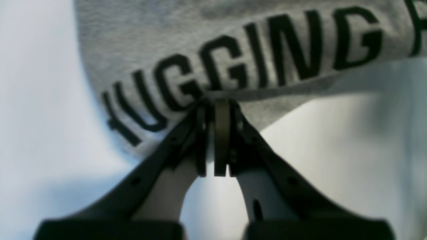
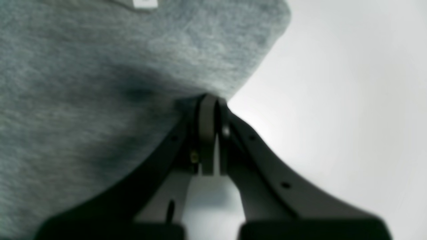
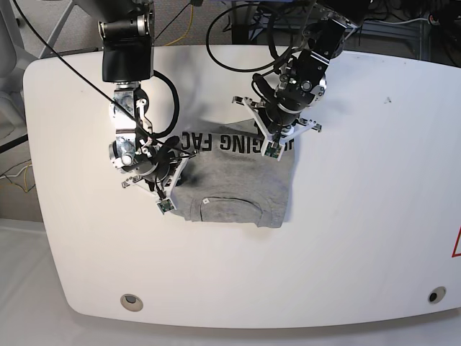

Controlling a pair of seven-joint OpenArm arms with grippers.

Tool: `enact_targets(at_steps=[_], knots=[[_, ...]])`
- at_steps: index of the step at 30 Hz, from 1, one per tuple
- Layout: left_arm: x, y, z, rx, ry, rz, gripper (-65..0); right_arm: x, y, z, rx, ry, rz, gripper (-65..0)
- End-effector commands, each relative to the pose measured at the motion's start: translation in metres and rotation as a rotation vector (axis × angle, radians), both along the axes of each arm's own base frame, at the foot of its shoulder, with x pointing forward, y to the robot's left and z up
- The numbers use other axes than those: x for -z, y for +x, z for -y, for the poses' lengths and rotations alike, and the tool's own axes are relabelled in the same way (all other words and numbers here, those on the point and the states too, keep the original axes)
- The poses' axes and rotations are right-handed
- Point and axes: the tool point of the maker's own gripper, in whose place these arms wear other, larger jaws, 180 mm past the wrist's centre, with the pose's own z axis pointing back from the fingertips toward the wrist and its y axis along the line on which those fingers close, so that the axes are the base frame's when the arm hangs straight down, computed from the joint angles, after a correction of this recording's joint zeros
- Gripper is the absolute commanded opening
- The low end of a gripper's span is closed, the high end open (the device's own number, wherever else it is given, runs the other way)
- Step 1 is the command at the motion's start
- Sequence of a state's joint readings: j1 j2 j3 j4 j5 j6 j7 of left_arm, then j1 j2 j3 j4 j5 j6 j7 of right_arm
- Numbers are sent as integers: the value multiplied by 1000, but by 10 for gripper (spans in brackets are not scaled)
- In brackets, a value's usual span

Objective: Fold the T-shirt properly
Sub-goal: 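Fold the lettered edge over the bundle with both grippers, then lay the folded edge down and straighten it with both grippers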

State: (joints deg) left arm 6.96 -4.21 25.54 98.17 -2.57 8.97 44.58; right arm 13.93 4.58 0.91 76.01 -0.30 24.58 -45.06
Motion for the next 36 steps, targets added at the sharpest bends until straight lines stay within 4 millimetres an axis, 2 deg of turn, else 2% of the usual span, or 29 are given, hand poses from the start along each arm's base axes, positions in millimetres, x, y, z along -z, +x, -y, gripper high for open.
enact_targets(at_steps=[1, 7, 10, 24, 28, 36], knots=[[-14, 11, -2, -3, -6, 52, -631, -25, 21, -7, -6, 27, 82, -644], [-15, 12, -2, -5, -6, 55, -631, -29, 27, -9, -6, 32, 90, -644], [-15, 12, -2, -5, -6, 55, -631, -20, 29, -18, -8, 53, 59, -644], [-15, 13, -3, -8, -6, 55, -631, 5, 27, -29, -4, 105, 24, -644], [-15, 17, -14, -38, -2, 59, -631, 1, 30, -39, -10, 127, 38, -644], [-25, 30, -18, -47, 4, 91, -631, 2, 36, -40, -9, 130, 32, -644]])
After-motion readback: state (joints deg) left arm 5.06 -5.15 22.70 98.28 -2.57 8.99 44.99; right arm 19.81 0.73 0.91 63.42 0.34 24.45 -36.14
